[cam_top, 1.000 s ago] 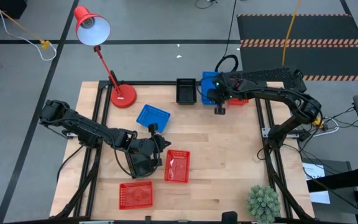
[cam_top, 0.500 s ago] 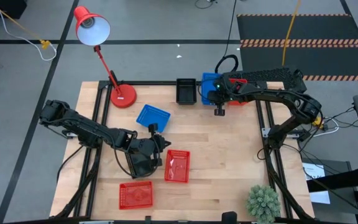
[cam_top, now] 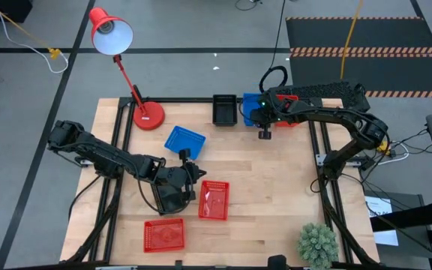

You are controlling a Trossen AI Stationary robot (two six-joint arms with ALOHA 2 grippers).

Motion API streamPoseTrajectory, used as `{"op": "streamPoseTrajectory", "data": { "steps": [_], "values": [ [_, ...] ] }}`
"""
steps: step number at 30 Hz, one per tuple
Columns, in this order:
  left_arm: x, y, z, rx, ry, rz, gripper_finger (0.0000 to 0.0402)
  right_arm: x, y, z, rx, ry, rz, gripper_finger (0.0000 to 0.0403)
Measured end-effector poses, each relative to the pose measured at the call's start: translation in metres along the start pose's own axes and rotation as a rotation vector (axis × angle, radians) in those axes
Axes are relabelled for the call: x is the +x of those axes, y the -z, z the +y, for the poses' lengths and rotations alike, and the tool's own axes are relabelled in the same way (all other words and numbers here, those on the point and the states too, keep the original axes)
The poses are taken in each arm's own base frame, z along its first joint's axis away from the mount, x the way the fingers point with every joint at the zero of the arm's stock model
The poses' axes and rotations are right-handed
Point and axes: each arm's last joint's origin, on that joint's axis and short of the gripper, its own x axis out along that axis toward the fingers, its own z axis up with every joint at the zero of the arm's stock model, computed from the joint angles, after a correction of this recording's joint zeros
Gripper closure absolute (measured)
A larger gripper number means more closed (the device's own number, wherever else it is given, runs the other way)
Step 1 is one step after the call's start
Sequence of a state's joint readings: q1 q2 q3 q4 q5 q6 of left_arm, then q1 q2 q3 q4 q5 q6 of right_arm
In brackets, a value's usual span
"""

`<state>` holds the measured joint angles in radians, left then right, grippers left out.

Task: Stack baskets by color
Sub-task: Stack the bottom blue basket on top of the top blue basket, then stack the bottom red basket on top of the top red basket

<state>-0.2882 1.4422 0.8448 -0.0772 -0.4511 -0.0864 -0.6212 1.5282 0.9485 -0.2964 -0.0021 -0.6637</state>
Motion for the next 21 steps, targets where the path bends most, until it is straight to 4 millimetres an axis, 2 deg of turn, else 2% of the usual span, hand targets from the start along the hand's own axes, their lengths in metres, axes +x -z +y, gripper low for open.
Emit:
{"op": "streamPoseTrajectory", "data": {
  "steps": [6, 12, 15, 21],
  "values": [
    [0.0, 0.0, 0.0, -0.002, 0.0, 0.0, 0.0385, -0.017, -0.006, 0.001, 0.046, 0.031, -0.048, 0.0287],
    [-0.001, 0.0, -0.003, -0.014, 0.037, 0.0, 0.0378, -0.054, -0.019, 0.014, 0.111, 0.038, -0.144, 0.0261],
    [-0.003, 0.001, -0.008, -0.024, 0.055, -0.001, 0.035, -0.076, -0.025, 0.028, 0.154, 0.007, -0.196, 0.0257],
    [-0.013, 0.0, -0.027, -0.029, 0.141, -0.012, 0.0262, -0.112, -0.033, 0.066, 0.208, -0.105, -0.261, 0.0257]
  ]
}}
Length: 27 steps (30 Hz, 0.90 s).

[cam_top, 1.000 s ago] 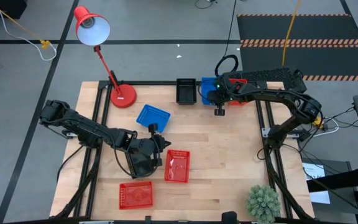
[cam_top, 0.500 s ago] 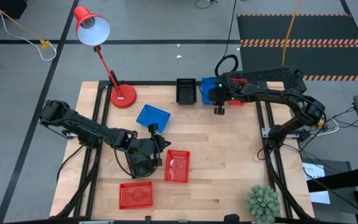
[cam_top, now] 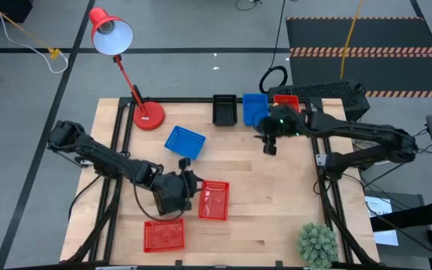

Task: Stack baskets by color
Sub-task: Stack the bottom red basket on top of the top red basket

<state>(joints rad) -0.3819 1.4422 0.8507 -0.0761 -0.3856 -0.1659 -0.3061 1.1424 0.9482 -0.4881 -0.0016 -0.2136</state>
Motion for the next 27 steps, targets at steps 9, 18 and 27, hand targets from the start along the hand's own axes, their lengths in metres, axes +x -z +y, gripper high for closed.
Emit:
{"op": "streamPoseTrajectory", "data": {
  "steps": [9, 18, 27],
  "values": [
    [-0.015, -0.001, -0.034, -0.003, 0.1, -0.057, 0.0198, -0.018, -0.008, 0.058, -0.066, -0.111, -0.066, 0.0257],
    [-0.029, 0.008, -0.062, -0.006, 0.222, -0.039, 0.0211, -0.026, -0.007, 0.091, -0.09, -0.176, -0.08, 0.0257],
    [-0.075, 0.017, -0.107, 0.143, 0.325, 0.126, 0.0229, -0.034, -0.007, 0.113, -0.119, -0.229, -0.116, 0.0257]
  ]
}}
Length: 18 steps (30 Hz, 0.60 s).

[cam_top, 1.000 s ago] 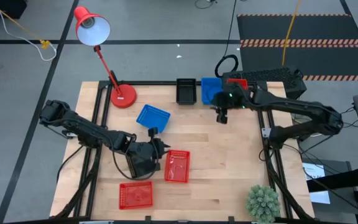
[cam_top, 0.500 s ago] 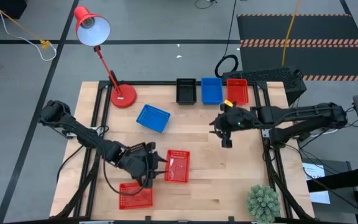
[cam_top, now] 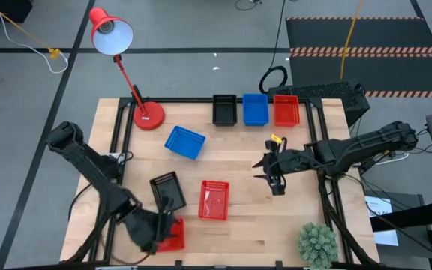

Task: Stack baskets by color
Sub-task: Stack the bottom red basket on top of the top red basket

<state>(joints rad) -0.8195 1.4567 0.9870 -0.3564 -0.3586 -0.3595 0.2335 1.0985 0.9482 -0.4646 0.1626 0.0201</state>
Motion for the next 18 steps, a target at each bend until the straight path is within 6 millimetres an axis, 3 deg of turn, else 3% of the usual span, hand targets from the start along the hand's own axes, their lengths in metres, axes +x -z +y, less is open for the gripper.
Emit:
{"op": "streamPoseTrajectory", "data": {
  "steps": [7, 18],
  "values": [
    [-0.022, 0.014, -0.03, 0.194, 0.206, 0.185, 0.0246, 0.0, -0.002, 0.002, -0.019, 0.012, -0.02, 0.0257],
    [-0.026, 0.027, -0.045, 0.379, 0.335, 0.242, 0.0254, 0.0, -0.002, 0.002, 0.008, 0.01, -0.021, 0.0257]
  ]
}}
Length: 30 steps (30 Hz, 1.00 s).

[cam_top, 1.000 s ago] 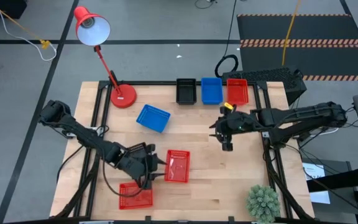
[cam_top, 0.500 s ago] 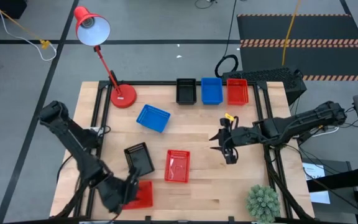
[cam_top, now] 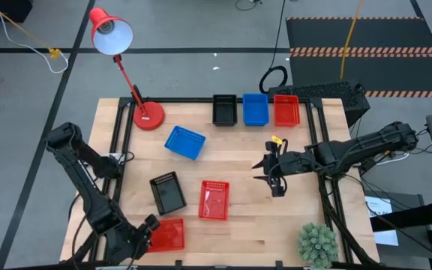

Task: Stack baskets by color
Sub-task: Stack the bottom red basket on top of the top red basket

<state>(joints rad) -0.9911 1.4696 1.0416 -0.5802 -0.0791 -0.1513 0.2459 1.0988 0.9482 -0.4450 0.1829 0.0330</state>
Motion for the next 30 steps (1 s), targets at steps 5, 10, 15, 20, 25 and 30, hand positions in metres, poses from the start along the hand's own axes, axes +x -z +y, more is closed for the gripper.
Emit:
{"op": "streamPoseTrajectory", "data": {
  "steps": [5, 10, 15, 20, 25, 30],
  "values": [
    [0.014, 0.003, -0.001, 0.059, 0.001, 0.055, 0.0254, 0.0, 0.0, 0.0, 0.001, 0.0, 0.0, 0.0257],
    [0.019, 0.007, -0.002, 0.039, 0.002, 0.106, 0.0254, 0.0, -0.001, 0.0, -0.003, 0.0, -0.012, 0.0257],
    [0.018, 0.013, -0.009, 0.071, 0.042, 0.156, 0.0254, 0.0, -0.001, 0.0, -0.005, 0.0, -0.015, 0.0257],
    [0.018, 0.019, -0.014, 0.141, 0.058, 0.216, 0.0254, 0.0, -0.001, 0.0, -0.008, 0.0, -0.015, 0.0257],
    [0.031, 0.027, -0.012, 0.22, 0.038, 0.29, 0.0254, 0.0, -0.001, 0.0, -0.008, 0.0, -0.015, 0.0257],
    [0.044, 0.032, -0.004, 0.274, -0.045, 0.361, 0.0254, 0.0, -0.001, 0.0, -0.008, 0.0, -0.015, 0.0257]
  ]
}}
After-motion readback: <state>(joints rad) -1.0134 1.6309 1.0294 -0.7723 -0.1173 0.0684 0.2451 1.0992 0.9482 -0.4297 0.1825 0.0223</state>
